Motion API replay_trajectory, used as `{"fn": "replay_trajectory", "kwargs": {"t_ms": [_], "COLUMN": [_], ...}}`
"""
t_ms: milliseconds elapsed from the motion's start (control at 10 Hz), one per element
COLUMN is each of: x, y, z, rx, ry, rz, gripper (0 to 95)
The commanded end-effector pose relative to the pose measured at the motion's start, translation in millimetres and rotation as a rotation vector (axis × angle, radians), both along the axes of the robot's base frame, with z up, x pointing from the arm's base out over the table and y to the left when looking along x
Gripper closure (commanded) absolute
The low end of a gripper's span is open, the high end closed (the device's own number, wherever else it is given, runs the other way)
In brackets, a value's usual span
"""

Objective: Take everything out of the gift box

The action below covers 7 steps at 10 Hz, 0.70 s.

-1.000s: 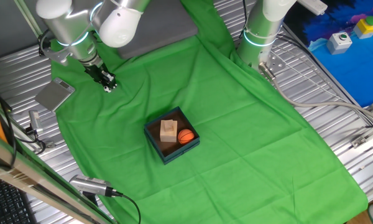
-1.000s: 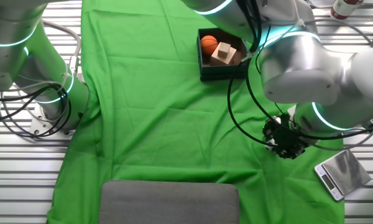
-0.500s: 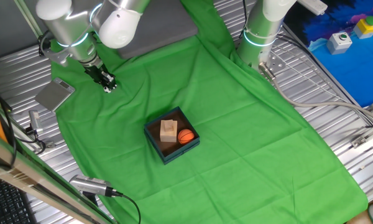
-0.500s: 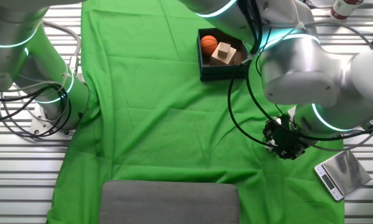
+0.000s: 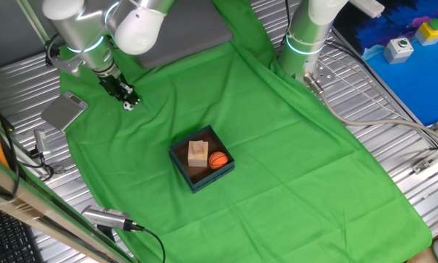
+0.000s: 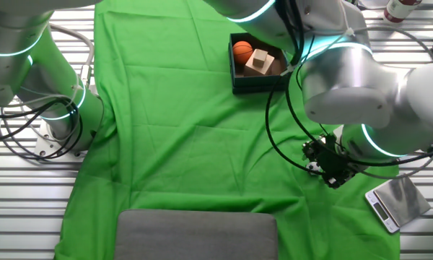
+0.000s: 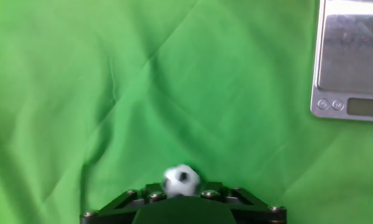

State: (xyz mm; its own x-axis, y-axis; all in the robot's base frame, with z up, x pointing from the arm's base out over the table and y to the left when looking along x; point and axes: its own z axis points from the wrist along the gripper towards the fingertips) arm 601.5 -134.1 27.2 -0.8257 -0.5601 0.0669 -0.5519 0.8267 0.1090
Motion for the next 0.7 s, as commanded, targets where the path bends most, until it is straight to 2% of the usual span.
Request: {"fn": "replay_trajectory", "kwargs": {"t_ms": [100, 200, 300, 500, 600, 700], "x": [-2.9, -4.7, -5.5, -5.8, -5.9, -6.3], "y": [3.1, 7.1, 10.8, 30.9, 39.0, 51.1], "z": [17.8, 31.7, 38.1, 49.1, 51.5, 54.1], "rx": [0.011, 0.009, 0.008, 0.009, 0.009, 0.015], "ry": [0.003, 0.006, 0.007, 0.009, 0.01, 0.012], "rz": [0.003, -0.007, -0.02, -0.048, -0.062, -0.09], "gripper": [0.0, 19.0, 19.0, 57.0, 57.0, 76.0]}}
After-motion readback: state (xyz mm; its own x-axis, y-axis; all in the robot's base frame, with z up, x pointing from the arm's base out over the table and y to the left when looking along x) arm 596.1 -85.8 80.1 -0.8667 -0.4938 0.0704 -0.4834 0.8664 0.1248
